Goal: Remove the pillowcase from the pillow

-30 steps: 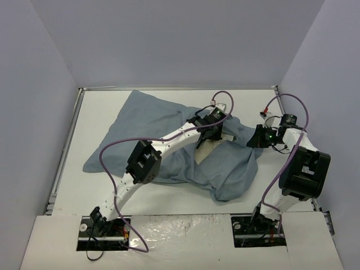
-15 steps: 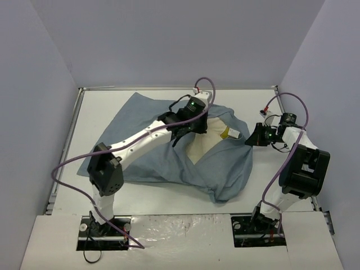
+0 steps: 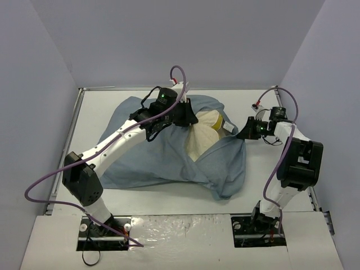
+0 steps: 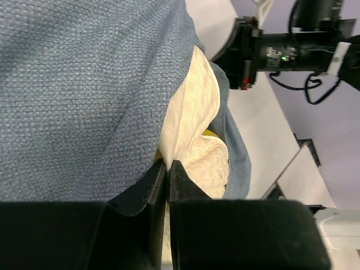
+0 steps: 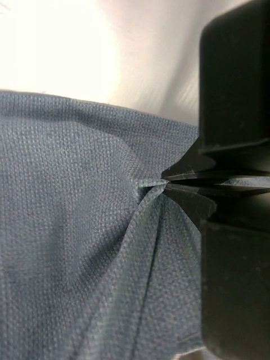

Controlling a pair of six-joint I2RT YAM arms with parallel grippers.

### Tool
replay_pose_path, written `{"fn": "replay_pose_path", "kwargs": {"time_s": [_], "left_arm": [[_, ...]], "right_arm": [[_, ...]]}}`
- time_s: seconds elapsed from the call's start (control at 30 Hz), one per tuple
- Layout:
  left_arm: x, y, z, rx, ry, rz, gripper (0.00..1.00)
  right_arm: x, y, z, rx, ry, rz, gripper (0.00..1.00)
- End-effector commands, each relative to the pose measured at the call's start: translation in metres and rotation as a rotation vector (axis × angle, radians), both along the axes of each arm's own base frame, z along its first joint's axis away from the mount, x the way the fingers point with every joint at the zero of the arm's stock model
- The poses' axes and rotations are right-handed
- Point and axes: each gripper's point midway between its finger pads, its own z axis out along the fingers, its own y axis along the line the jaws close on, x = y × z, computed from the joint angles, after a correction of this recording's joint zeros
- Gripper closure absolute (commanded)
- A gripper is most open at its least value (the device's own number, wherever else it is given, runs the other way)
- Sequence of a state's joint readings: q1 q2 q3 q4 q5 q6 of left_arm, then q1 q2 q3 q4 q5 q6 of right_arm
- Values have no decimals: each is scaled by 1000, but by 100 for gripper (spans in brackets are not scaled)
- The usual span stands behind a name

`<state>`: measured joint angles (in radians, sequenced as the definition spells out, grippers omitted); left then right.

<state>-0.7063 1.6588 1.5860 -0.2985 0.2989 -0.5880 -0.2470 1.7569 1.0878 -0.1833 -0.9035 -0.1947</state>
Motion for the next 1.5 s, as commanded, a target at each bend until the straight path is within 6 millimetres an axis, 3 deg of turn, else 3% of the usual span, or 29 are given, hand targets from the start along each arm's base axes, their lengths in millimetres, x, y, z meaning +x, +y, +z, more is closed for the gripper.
{"fn": "replay_pose_path", "kwargs": {"time_s": [0.0,0.13,0.27,0.33,0.37,0.47,0.53,0.6,0.63,0.67,0.8,0.83,0.97,1.07,1.13,1.27,1.37,1.47], "left_arm": [[-22,-13,117,-307,-185,-140,98],[-37,-10,123,-330,-201,-208,98],[-53,-11,122,-355,-180,-311,98],[-54,-18,114,-368,-156,-357,98],[-56,-21,106,-360,-132,-385,98],[-46,-28,59,-267,-47,-393,98],[-40,-26,41,-212,-50,-383,98],[-33,-25,27,-166,-53,-360,98],[-28,-22,22,-144,-69,-352,98],[-25,-23,21,-133,-74,-350,98],[-7,-19,9,-67,-85,-323,98],[-4,-17,9,-59,-87,-319,98],[4,-19,4,-38,-91,-316,98],[6,-19,2,-31,-95,-315,98],[6,-19,-1,-26,-93,-317,98],[5,-20,1,-30,-97,-324,98],[1,-22,6,-44,-101,-334,98],[-5,-24,11,-55,-105,-343,98]], "right_arm": [[42,-24,6,-149,-87,-105,100],[60,-20,-1,-142,-78,-128,100],[64,-2,-25,-138,-34,-96,100],[71,11,-18,-80,-66,-76,100],[73,16,-13,-50,-77,-70,100],[84,31,29,48,-183,-3,99],[83,41,52,89,-244,58,94],[78,45,70,88,-308,111,82],[70,48,82,96,-350,152,77],[63,48,85,66,-399,209,64],[31,45,109,-20,-531,330,42],[23,44,125,-50,-581,347,36],[7,31,155,-165,-658,335,29],[-5,34,174,-173,-667,339,27],[-13,41,172,-171,-647,363,27],[-30,59,131,-237,-526,422,27],[-27,65,118,-287,-508,437,29],[-7,65,120,-359,-521,387,36]]}}
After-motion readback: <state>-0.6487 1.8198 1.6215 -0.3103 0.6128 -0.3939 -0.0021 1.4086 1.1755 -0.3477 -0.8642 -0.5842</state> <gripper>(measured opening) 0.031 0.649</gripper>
